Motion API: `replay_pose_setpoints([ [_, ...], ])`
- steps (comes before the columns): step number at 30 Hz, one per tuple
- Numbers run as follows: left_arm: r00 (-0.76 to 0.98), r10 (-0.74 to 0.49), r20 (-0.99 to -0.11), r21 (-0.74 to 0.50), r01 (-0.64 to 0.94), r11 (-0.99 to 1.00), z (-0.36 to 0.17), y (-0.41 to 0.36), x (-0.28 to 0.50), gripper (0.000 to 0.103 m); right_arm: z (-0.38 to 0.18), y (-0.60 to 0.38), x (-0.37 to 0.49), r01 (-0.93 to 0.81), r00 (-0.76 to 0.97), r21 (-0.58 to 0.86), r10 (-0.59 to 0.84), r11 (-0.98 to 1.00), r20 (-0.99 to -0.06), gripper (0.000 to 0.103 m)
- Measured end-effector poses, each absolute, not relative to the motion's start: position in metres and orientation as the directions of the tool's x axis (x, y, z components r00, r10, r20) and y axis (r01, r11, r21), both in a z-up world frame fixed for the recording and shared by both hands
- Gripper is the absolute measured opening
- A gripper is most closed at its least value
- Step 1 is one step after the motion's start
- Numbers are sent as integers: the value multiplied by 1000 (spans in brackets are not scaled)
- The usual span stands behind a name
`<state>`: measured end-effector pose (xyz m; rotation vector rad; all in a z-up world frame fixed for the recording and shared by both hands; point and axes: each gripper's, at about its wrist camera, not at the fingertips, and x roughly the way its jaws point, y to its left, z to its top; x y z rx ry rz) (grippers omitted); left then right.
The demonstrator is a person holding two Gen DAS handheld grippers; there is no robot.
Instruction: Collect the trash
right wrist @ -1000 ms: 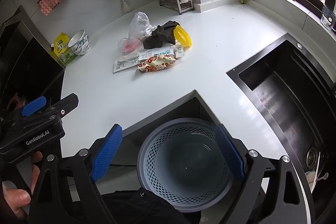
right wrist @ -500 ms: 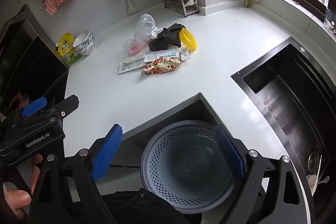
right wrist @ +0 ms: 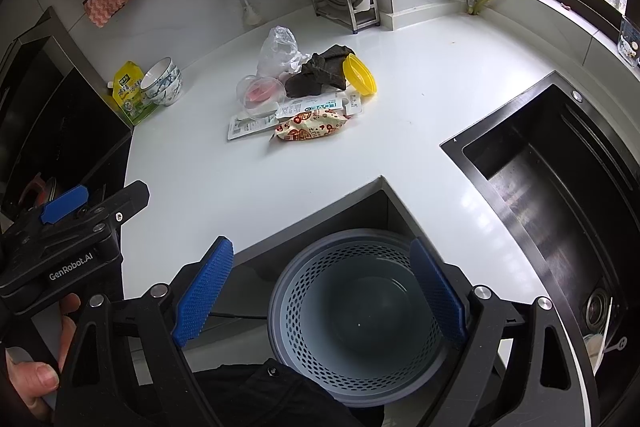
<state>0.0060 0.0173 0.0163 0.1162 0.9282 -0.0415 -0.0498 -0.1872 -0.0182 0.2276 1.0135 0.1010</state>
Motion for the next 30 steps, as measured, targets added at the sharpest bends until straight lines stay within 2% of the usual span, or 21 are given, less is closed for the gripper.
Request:
replay_pose_setpoints([
  [30,604,20,-797,90,86,992,11,8,-8,97,-18,-193,-47,25,527,238,189,971,-829,86],
])
